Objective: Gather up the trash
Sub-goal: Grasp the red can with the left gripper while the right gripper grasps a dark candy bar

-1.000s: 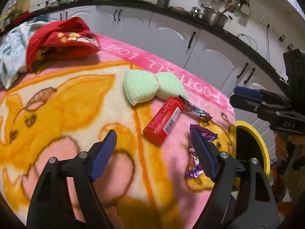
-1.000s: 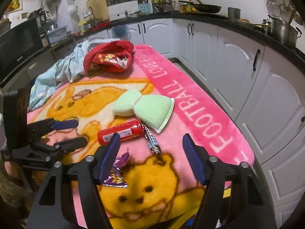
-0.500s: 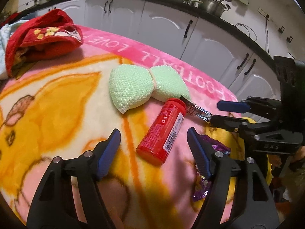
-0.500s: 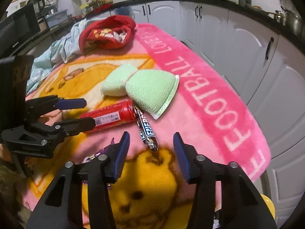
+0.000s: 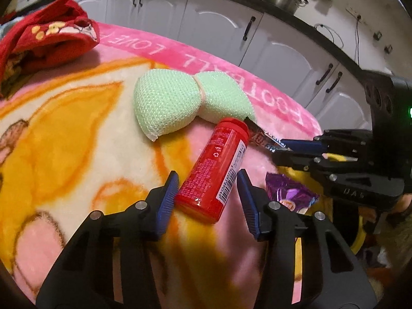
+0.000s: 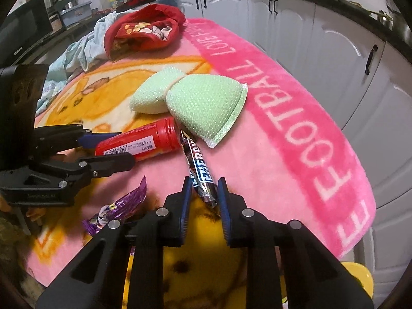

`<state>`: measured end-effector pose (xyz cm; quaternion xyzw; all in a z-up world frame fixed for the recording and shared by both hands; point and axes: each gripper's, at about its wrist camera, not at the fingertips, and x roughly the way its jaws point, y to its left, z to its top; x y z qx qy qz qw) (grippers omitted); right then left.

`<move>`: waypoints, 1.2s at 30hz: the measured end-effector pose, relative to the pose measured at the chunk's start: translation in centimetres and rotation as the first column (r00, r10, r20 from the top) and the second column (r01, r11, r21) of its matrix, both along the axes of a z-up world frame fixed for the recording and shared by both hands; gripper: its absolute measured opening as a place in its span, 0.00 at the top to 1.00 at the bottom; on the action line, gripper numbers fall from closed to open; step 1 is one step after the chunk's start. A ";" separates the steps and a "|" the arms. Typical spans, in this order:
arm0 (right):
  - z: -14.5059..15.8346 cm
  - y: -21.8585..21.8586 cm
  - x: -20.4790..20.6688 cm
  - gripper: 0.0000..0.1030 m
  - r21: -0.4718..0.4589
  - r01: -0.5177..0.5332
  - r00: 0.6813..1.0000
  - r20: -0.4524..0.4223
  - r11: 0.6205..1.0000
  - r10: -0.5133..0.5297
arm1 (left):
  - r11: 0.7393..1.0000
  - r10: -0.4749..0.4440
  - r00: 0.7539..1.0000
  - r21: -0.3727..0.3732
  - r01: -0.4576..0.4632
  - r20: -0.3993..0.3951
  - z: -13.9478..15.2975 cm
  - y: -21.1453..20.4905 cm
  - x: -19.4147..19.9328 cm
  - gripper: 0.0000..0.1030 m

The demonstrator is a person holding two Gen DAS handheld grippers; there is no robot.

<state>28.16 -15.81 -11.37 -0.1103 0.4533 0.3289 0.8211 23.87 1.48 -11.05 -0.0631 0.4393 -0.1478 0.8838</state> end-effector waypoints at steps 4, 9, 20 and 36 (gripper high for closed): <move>-0.1 -0.3 -0.2 0.81 0.013 0.023 1.000 -0.005 1.000 -0.023 | 0.999 -0.003 1.000 0.044 0.002 0.019 -0.1 -0.4 -0.8 0.67; 0.0 -1.0 -0.6 0.83 0.012 0.047 0.999 -0.007 0.999 -0.047 | 0.998 0.008 1.000 0.065 -0.009 0.022 -0.2 -0.3 -1.9 0.71; 0.8 -3.5 -2.2 0.87 0.051 0.123 0.992 0.007 0.991 -0.123 | 0.995 0.092 0.995 0.043 -0.093 0.034 0.1 1.0 -5.3 0.72; 3.9 -7.6 -5.5 0.87 0.137 0.163 0.984 0.047 0.977 -0.171 | 0.976 0.217 0.973 -0.039 -0.215 0.073 1.6 3.4 -9.8 0.73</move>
